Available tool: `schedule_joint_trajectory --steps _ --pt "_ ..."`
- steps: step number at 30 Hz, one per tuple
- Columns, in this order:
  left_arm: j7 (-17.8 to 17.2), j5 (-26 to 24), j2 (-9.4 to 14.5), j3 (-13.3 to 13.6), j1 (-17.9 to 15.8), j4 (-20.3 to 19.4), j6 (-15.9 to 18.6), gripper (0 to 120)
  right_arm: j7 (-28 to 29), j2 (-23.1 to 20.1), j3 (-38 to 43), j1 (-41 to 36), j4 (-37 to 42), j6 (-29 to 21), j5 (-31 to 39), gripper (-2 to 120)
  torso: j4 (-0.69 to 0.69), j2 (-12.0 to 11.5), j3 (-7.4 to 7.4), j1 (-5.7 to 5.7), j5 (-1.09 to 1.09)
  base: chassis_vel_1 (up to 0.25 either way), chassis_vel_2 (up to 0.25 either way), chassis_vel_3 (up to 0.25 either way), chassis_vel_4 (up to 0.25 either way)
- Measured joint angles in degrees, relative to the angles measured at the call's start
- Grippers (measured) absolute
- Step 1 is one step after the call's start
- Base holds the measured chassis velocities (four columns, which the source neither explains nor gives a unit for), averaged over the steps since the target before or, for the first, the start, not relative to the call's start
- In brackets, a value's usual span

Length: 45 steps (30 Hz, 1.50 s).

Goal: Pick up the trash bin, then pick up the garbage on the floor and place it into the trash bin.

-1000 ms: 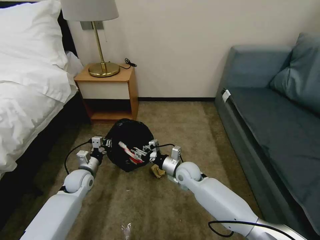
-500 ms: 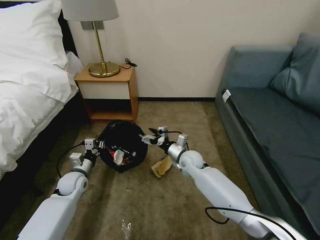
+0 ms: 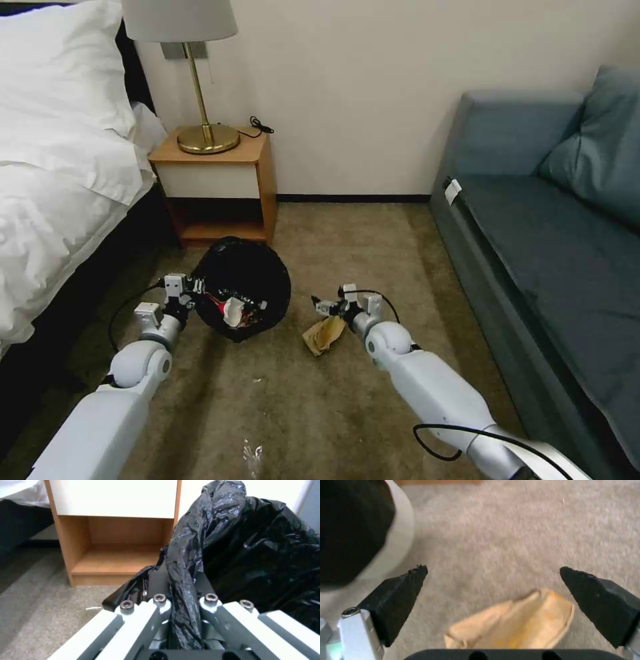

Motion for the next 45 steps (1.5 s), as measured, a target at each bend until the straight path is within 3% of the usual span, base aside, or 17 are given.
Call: schedule_joint_trajectory --steps 23,45 --pt "0.2 -0.8 0.9 -0.2 0.8 -0.7 0.0 4 -3.2 3.9 0.1 -4.1 -5.5 2.4 -6.2 100 0.0 0.0 0.0 -0.01 -0.01 0.0 0.0 0.0 0.0" --pt "1.3 -2.4 1.6 -0.8 1.5 -0.2 -1.0 4 -8.0 10.5 -0.8 2.4 -23.1 8.6 -10.8 98 0.01 0.0 0.0 0.0 -0.01 0.0 0.0 0.0 0.0"
